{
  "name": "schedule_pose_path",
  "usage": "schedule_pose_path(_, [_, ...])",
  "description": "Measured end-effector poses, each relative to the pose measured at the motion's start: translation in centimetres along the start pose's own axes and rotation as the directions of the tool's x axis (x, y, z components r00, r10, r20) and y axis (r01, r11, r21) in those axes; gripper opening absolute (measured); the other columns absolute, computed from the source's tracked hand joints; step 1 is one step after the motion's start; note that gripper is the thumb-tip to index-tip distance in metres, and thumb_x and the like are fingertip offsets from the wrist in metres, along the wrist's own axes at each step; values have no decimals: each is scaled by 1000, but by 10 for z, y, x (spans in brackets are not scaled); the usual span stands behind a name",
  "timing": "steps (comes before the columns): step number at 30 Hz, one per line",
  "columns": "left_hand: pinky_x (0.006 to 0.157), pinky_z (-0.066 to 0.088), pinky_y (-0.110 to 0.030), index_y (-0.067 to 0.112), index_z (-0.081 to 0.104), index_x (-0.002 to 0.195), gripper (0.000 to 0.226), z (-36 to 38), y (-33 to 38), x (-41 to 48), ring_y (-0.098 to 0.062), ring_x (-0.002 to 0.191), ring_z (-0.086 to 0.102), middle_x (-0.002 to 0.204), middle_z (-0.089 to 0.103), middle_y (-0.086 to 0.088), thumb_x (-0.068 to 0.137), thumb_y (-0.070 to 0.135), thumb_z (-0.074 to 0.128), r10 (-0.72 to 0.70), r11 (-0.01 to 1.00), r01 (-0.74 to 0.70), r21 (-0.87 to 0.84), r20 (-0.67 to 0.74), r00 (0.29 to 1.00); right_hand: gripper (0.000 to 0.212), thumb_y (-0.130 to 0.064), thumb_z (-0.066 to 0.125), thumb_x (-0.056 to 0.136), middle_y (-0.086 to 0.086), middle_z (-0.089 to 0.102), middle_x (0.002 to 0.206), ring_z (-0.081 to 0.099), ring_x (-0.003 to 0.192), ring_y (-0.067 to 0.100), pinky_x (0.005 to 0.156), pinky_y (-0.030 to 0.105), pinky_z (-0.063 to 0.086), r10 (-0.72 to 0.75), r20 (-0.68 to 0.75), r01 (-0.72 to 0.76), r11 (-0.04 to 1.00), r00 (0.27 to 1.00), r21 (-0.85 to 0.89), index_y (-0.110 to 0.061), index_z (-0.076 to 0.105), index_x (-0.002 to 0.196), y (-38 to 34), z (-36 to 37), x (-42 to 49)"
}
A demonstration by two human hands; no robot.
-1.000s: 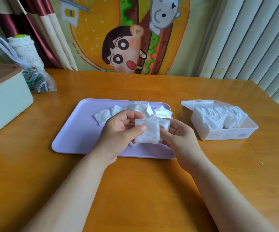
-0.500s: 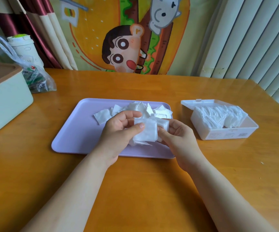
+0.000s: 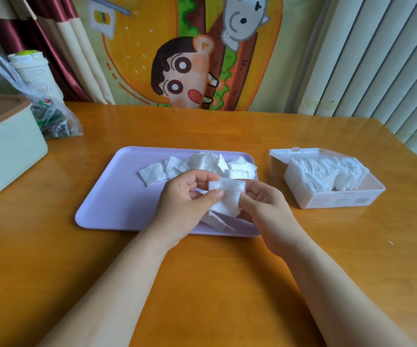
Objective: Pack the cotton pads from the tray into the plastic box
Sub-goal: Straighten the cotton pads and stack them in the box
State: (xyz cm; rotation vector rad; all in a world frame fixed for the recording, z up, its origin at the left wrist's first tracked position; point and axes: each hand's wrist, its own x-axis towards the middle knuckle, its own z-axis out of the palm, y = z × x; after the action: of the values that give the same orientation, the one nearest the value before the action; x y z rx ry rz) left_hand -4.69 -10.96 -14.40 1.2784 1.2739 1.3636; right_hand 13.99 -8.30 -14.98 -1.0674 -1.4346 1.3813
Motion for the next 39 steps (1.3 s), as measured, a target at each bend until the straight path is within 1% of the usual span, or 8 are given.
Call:
schedule_pose_path(3, [66, 54, -21, 26, 76, 106, 23, 0, 0, 0, -10, 70, 67, 92, 74, 4, 89, 11, 82, -4, 1000, 4, -4, -48, 999, 24, -19, 57, 109, 29, 74, 112, 71, 112, 47, 105, 63, 54, 22, 21, -23, 997, 1000, 69, -5, 75, 118, -1, 1, 0])
schedule_pose_path(6, [68, 55, -19, 30, 75, 103, 21, 2, 0, 1, -8, 75, 71, 89, 75, 12, 89, 15, 83, -16, 1000, 17, 6, -77, 997, 35, -35, 66, 103, 19, 78, 112, 74, 112, 37, 104, 53, 57, 25, 69, -31, 996, 997, 88, -6, 74, 120, -7, 2, -4])
schedule_pose_path(10, [66, 53, -24, 32, 74, 112, 24, -2, 7, 0, -7, 67, 64, 96, 73, 9, 92, 20, 79, -37, 997, 38, 65, -8, 999, 25, -17, 78, 95, 9, 82, 103, 79, 98, 22, 89, 38, 60, -6, -13, 7, 1000, 1000, 26, -9, 73, 119, -6, 5, -5])
schedule_pose_path(14, [71, 61, -40, 36, 64, 134, 59, -25, 10, 0, -19, 88, 71, 121, 66, -3, 84, 4, 66, -117, 990, 93, 103, 253, 960, 18, -13, 75, 97, 8, 82, 99, 80, 97, 27, 94, 47, 63, -1, -103, 1, 1000, 995, 1, -11, 73, 115, -1, 5, -1])
schedule_pose_path(19, [87, 60, -57, 47, 53, 142, 81, -21, 4, -6, -16, 99, 72, 116, 60, 25, 85, -9, 66, -120, 966, 36, 258, 316, 941, 17, -18, 76, 97, 10, 82, 98, 79, 97, 31, 95, 58, 61, 0, -144, -3, 1000, 990, -19, -14, 74, 113, 3, 5, 1])
schedule_pose_path(25, [92, 61, -47, 32, 66, 133, 62, -26, -1, 3, -27, 87, 71, 109, 70, 5, 82, 3, 85, -86, 963, 36, 268, 176, 981, 18, -11, 74, 99, 14, 81, 99, 79, 96, 27, 88, 46, 63, -5, -202, 26, 994, 979, 103, -7, 70, 115, 5, 4, 3])
schedule_pose_path(31, [76, 61, -31, 4, 73, 92, 22, -26, 13, 2, -23, 76, 72, 88, 76, -12, 74, 7, 85, -43, 988, 66, -139, 157, 987, 20, -15, 74, 99, 10, 82, 103, 78, 103, 30, 99, 57, 59, -12, -151, 19, 999, 988, 41, -13, 69, 118, 6, 5, 4])
schedule_pose_path(39, [65, 54, -33, 2, 72, 96, 12, -10, 2, 2, -13, 56, 59, 77, 70, -4, 89, 7, 80, -76, 997, 75, 18, 84, 994, 23, -5, 68, 100, 14, 81, 107, 76, 108, 36, 103, 59, 56, -15, -34, 16, 1000, 999, 16, -10, 70, 122, 4, 4, 1])
